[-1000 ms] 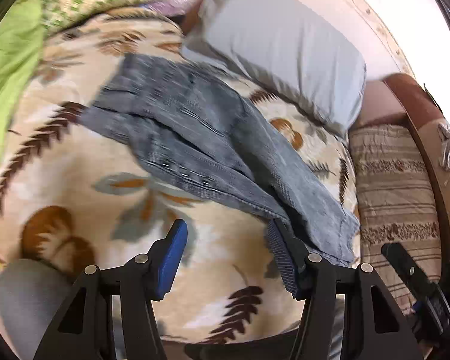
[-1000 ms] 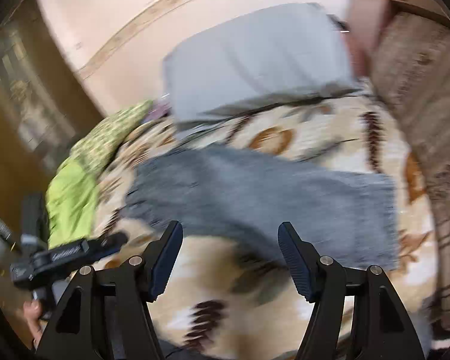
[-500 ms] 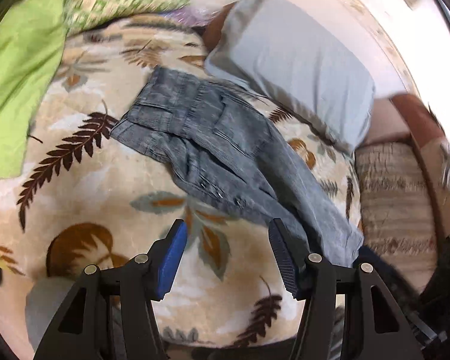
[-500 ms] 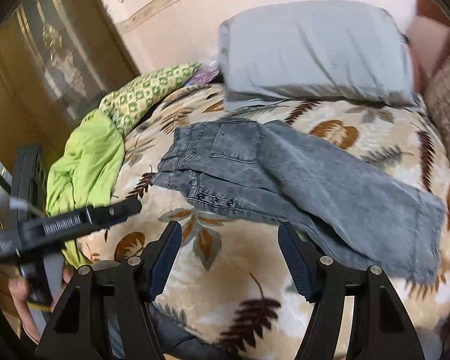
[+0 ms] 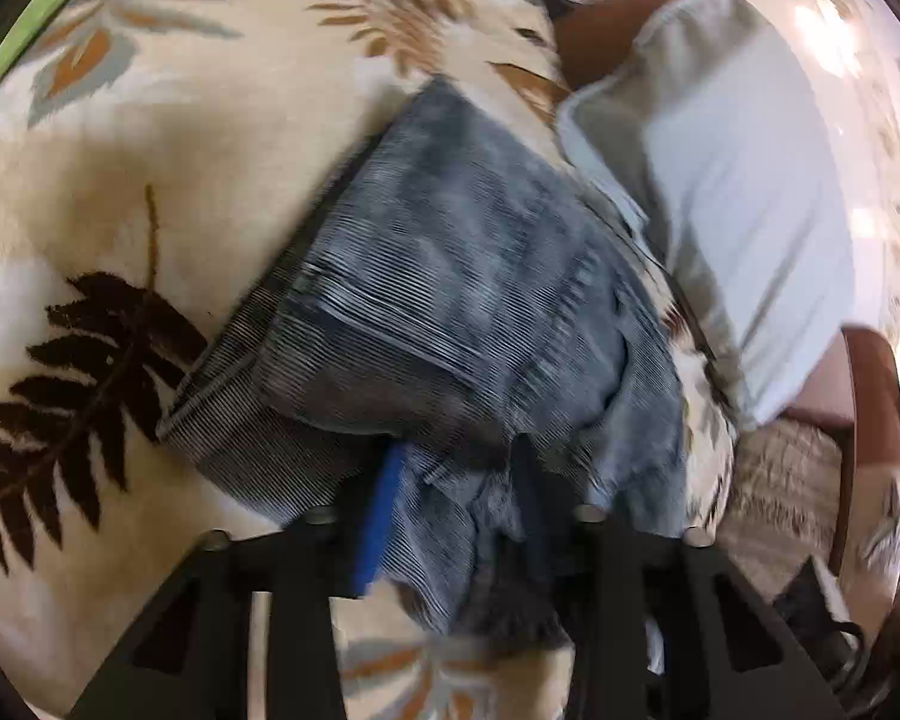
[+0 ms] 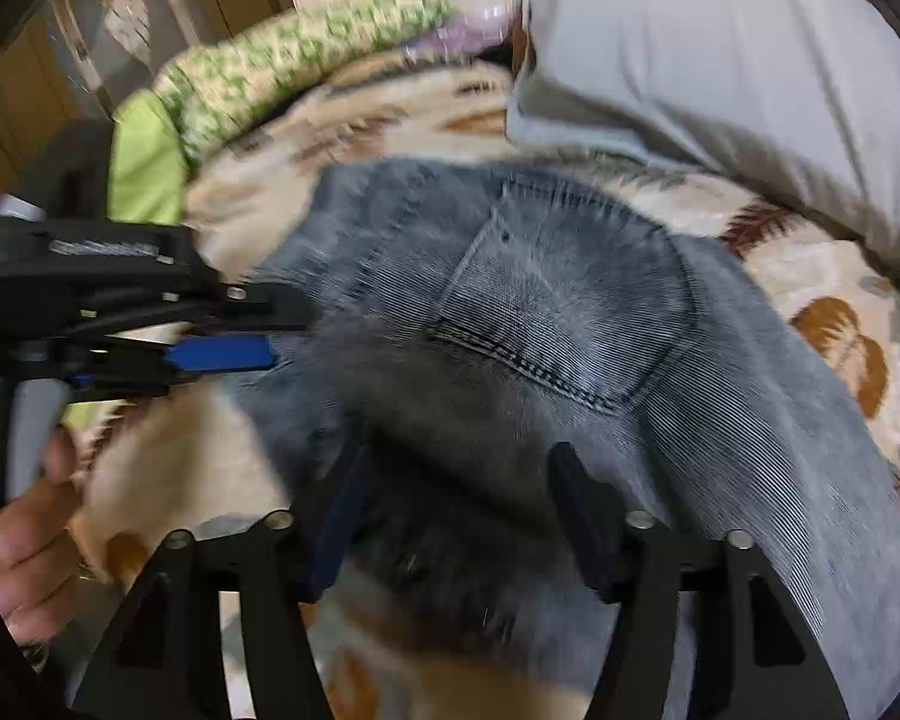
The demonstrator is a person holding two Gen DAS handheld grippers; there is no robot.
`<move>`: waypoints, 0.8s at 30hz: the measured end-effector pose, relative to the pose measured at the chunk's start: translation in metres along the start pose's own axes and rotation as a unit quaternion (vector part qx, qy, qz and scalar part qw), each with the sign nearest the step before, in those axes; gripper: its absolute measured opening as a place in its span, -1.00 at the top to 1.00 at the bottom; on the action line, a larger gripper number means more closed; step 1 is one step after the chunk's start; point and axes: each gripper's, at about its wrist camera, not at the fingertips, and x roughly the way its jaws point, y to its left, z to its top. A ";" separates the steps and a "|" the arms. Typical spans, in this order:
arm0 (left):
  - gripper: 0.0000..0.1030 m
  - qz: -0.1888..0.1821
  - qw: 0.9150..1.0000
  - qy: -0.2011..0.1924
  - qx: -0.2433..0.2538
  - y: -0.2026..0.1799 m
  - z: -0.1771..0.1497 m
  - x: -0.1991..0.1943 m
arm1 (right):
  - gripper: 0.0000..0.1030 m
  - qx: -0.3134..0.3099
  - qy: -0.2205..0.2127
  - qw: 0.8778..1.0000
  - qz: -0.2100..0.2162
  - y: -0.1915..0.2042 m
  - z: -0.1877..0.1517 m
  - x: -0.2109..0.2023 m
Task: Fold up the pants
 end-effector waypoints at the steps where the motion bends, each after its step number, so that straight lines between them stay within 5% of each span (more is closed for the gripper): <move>1: 0.67 0.003 1.000 0.000 0.000 0.004 0.002 0.002 | 0.52 -0.002 0.008 1.000 -0.009 -0.001 0.001 0.009; 4: 0.81 -0.022 1.000 -0.006 -0.014 0.013 0.006 -0.010 | 0.89 -0.001 -0.002 1.000 -0.001 0.002 0.001 0.005; 8: 0.81 -0.059 0.997 -0.056 -0.003 0.005 0.001 -0.065 | 0.96 0.011 -0.054 0.998 0.041 0.016 0.006 -0.051; 11: 0.79 -0.047 0.996 -0.074 0.010 0.008 -0.004 -0.091 | 0.96 0.001 -0.064 0.996 0.061 0.028 0.007 -0.076; 13: 0.72 -0.005 0.998 -0.062 0.013 0.020 -0.006 -0.078 | 0.96 0.005 -0.039 0.997 0.064 0.036 -0.001 -0.065; 15: 0.58 0.070 0.997 -0.012 0.000 0.037 -0.004 -0.045 | 0.83 0.007 -0.004 0.998 0.067 0.039 -0.013 -0.033; 16: 0.54 0.071 0.997 0.009 -0.009 0.046 -0.005 -0.037 | 0.79 0.005 0.017 0.998 0.067 0.042 -0.016 -0.016; 18: 0.37 0.033 0.999 -0.009 -0.027 0.055 -0.006 -0.051 | 0.73 0.016 0.033 0.996 0.076 0.038 -0.024 -0.005; 19: 0.21 0.023 0.999 -0.027 -0.028 0.057 -0.008 -0.062 | 0.45 0.020 0.020 0.996 0.088 0.034 -0.025 -0.014; 20: -0.23 0.013 0.998 -0.046 -0.030 0.061 -0.010 -0.073 | -0.06 0.018 0.001 0.995 0.101 0.031 -0.025 -0.027; 21: -0.49 0.006 0.997 -0.060 -0.036 0.065 -0.011 -0.080 | -0.29 0.016 -0.021 0.994 0.102 0.028 -0.024 -0.040; 24: -0.46 -0.005 0.997 -0.048 -0.064 0.078 -0.013 -0.077 | -0.41 -0.001 -0.058 0.995 0.083 0.027 -0.022 -0.062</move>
